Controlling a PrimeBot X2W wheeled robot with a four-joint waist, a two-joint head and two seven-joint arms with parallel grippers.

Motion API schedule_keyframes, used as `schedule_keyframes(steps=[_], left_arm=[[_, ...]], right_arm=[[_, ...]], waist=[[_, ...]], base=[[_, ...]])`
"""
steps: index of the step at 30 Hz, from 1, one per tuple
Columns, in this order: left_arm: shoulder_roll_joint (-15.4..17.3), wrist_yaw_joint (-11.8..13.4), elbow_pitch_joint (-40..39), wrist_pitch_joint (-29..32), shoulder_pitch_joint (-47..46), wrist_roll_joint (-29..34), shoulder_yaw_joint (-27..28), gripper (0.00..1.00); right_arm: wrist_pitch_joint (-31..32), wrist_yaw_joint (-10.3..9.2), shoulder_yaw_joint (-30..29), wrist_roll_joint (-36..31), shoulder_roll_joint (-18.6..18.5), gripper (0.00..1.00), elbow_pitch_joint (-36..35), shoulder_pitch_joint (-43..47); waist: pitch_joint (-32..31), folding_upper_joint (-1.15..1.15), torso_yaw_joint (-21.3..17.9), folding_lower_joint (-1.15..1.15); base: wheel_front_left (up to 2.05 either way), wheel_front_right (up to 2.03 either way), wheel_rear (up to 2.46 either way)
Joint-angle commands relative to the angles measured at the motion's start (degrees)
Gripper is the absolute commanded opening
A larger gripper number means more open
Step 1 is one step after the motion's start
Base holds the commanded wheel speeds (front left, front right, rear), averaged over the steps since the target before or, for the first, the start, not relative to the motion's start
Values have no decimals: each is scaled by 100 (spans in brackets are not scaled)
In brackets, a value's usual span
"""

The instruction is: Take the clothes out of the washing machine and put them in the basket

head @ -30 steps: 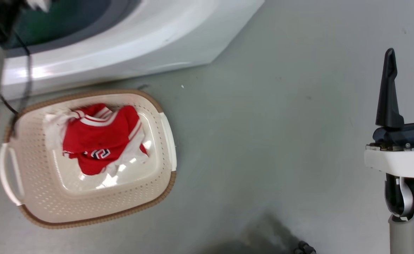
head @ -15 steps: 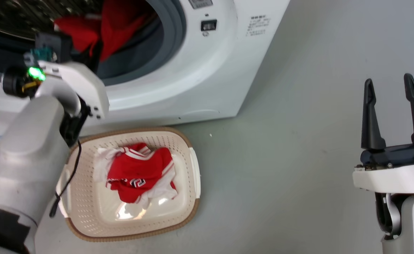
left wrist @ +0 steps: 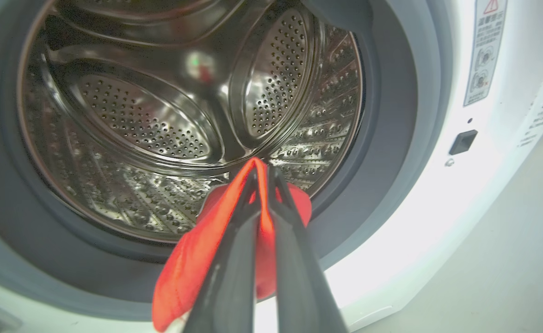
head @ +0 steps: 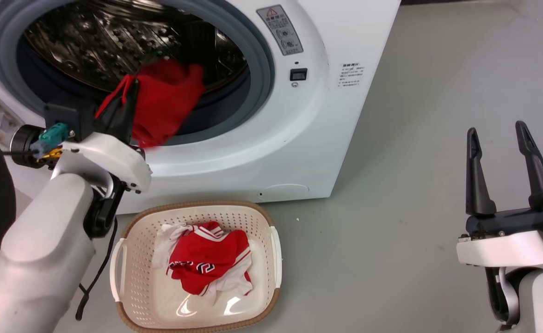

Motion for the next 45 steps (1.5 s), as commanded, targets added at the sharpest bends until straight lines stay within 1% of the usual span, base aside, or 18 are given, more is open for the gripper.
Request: schedule_keyframes(steps=[1,7,12,15,19,23,26,30,37,41,45], left_arm=[[75,127,-305,-33,193,43,84,0],[442,808,-2152,-36,1091,243,547,0],[681,1246,-3378,65,1734,219,718,0],[789,1399,-3820,312,2002,232,626,0],[827,1418,-3973,588,2287,172,403,0],[780,1366,-3762,690,2426,154,224,0],[651,1228,-3334,665,2472,84,100,0],[462,1023,-2519,541,2343,33,-18,0],[115,551,-891,393,1757,42,-175,0],[-11,348,-17,315,1348,115,-199,0],[-61,154,757,250,924,172,-213,0]], right_arm=[[-11,-6,19,-6,7,100,21,130],[-11,-6,-10,68,6,100,32,145],[-11,-6,-83,107,7,100,-4,130],[-11,-6,-144,102,6,100,1,124],[-11,-6,-207,123,6,100,21,104],[-11,-6,-207,129,7,100,14,24],[-11,-6,-190,152,7,100,-18,-78],[-12,-7,-142,146,5,100,-75,-190],[-12,-6,-191,214,8,100,-196,-448],[-12,-7,-172,295,7,100,-268,-549],[-11,-6,-214,442,9,100,-346,-703]], waist=[[-102,0,38,1],[-240,0,18,1],[-182,0,60,1],[-115,0,89,1],[-2,0,98,1],[112,0,76,1],[270,0,29,1],[528,0,-115,1],[1229,0,-435,1],[1679,0,-662,1],[2149,0,-869,1]], base=[[0,0,0],[0,0,0],[0,0,0],[0,0,0],[0,0,0],[0,0,0],[0,0,0],[0,0,0],[0,0,0],[0,0,0],[0,0,0]])
